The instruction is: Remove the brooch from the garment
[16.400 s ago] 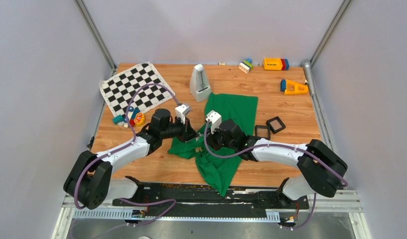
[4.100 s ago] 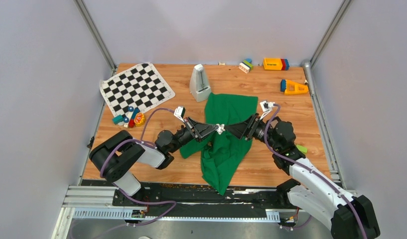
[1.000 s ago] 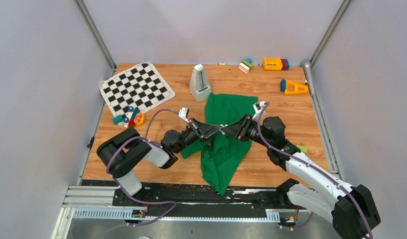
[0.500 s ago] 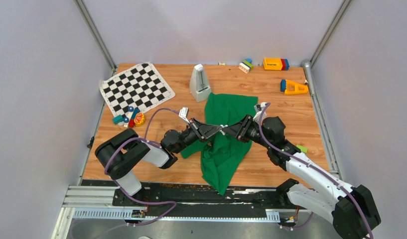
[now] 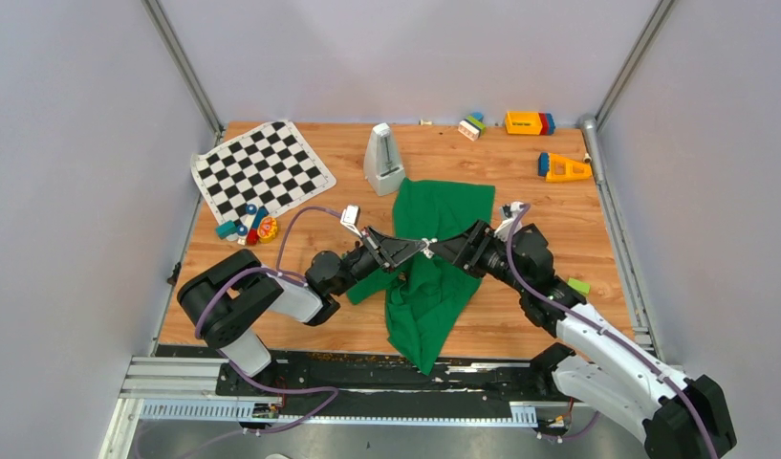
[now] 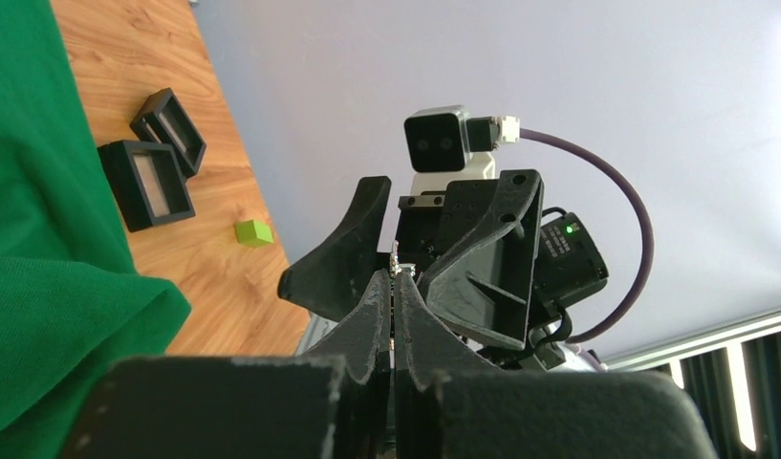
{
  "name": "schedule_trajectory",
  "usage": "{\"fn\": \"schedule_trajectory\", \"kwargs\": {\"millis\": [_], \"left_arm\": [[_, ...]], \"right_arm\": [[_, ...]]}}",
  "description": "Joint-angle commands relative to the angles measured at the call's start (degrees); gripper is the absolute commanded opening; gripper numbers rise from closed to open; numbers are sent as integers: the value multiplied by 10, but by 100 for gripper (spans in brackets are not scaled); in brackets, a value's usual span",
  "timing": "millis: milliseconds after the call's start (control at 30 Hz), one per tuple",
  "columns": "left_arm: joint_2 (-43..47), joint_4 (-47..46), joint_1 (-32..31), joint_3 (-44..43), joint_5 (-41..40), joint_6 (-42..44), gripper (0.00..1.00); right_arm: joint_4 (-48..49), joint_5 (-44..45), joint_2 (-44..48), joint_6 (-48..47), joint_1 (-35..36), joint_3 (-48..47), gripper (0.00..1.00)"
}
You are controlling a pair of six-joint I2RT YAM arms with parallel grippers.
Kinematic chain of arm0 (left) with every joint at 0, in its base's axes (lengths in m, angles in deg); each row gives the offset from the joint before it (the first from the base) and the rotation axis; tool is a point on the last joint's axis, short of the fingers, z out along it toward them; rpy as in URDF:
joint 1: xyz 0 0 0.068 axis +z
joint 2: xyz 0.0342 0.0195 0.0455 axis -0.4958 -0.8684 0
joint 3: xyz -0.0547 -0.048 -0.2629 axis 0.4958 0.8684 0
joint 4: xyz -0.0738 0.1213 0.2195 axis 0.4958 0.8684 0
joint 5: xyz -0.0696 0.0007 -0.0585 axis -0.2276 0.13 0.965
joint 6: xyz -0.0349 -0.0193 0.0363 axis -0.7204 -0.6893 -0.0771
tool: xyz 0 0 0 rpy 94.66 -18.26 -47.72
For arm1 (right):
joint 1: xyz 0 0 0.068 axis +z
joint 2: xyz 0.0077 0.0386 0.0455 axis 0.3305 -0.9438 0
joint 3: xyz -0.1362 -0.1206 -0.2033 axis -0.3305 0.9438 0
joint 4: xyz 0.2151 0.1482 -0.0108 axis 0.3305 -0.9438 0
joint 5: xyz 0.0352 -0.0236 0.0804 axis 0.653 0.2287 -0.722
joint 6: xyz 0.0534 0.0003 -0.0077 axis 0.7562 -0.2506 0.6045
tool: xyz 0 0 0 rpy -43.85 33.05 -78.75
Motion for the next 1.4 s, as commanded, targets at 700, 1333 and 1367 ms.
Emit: {"fn": "schedule_trajectory", "kwargs": {"millis": [700, 1333, 1367], "left_arm": [[10, -45, -2, 5, -12, 14, 0], [-1, -45, -7, -8, -3, 13, 0], [-1, -45, -7, -8, -4, 13, 0]], "right_arm": [[-12, -61, 28, -74, -24, -32, 78], [43, -136, -34, -76, -25, -56, 51], [41, -131, -35, -76, -25, -56, 50]]}}
